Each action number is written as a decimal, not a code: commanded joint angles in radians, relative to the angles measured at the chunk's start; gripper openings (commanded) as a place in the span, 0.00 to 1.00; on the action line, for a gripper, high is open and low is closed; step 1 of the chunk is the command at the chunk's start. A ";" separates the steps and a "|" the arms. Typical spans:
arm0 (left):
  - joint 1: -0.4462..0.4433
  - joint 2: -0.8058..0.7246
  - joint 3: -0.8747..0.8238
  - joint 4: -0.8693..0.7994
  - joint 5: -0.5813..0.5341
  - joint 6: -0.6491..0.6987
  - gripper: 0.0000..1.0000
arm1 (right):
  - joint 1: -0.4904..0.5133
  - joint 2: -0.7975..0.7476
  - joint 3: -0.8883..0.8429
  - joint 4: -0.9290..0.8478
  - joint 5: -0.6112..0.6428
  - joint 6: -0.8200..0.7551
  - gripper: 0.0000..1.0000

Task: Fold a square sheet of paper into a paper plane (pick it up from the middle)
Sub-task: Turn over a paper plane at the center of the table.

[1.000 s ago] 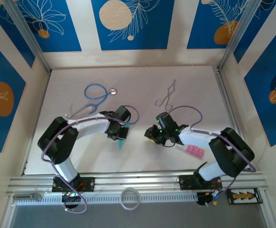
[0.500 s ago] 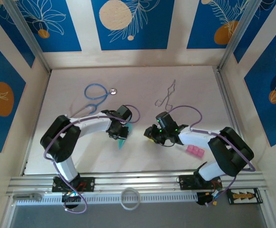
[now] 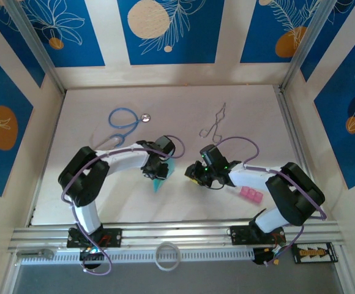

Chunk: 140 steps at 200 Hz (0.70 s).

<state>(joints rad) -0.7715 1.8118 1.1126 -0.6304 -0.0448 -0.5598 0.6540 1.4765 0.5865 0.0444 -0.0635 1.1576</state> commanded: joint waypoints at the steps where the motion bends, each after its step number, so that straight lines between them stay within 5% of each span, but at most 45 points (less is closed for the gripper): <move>1: -0.026 0.091 0.002 -0.045 -0.056 -0.038 0.25 | 0.001 -0.013 -0.015 -0.005 -0.012 -0.008 0.32; 140: -0.054 0.210 0.105 -0.048 -0.061 -0.234 0.49 | -0.079 -0.215 -0.099 -0.121 -0.074 -0.093 0.32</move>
<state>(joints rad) -0.8124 1.9209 1.2560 -0.7494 -0.1047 -0.7345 0.6014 1.3151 0.5045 -0.0143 -0.0940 1.1084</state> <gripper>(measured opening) 0.487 0.323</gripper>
